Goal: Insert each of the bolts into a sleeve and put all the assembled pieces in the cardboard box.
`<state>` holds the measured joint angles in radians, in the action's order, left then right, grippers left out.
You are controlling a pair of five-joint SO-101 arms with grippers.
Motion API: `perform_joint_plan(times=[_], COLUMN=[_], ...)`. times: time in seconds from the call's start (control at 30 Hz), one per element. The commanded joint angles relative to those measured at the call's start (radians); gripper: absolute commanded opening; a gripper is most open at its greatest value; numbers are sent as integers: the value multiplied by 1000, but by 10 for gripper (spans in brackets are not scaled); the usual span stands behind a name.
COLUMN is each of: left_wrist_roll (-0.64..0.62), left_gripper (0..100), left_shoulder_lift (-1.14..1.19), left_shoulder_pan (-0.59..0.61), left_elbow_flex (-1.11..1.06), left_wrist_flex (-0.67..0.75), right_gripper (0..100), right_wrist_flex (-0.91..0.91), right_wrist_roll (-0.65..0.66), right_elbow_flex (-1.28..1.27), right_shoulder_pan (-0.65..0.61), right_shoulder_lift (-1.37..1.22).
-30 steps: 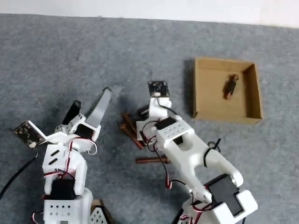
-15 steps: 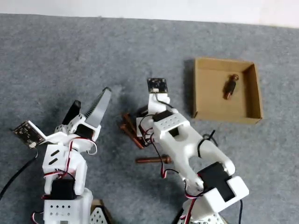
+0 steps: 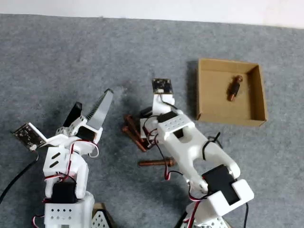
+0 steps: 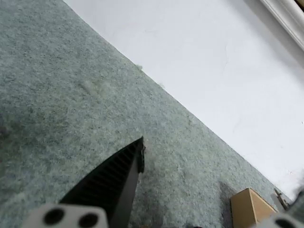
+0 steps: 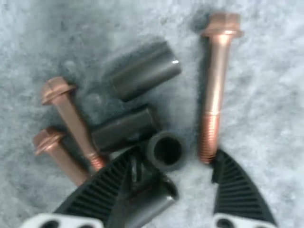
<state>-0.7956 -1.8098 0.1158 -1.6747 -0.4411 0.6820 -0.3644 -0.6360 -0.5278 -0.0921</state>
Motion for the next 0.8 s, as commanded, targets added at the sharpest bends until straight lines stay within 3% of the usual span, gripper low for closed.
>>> perform_joint_plan(times=[0.0,0.07,0.77], left_wrist_roll=[-6,-6,-5], left_gripper=[478,478,478], left_shoulder_lift=[-8,-8,-8], left_shoulder_pan=[4,4,4], left_elbow_flex=[-21,-21,-21], left_wrist_flex=[15,15,15], right_gripper=[63,0,3], right_wrist_flex=[5,5,7], right_wrist_roll=[-5,0,40], right_elbow_flex=[16,16,16], right_shoulder_pan=[41,41,42], right_shoulder_lift=[-22,-22,-16])
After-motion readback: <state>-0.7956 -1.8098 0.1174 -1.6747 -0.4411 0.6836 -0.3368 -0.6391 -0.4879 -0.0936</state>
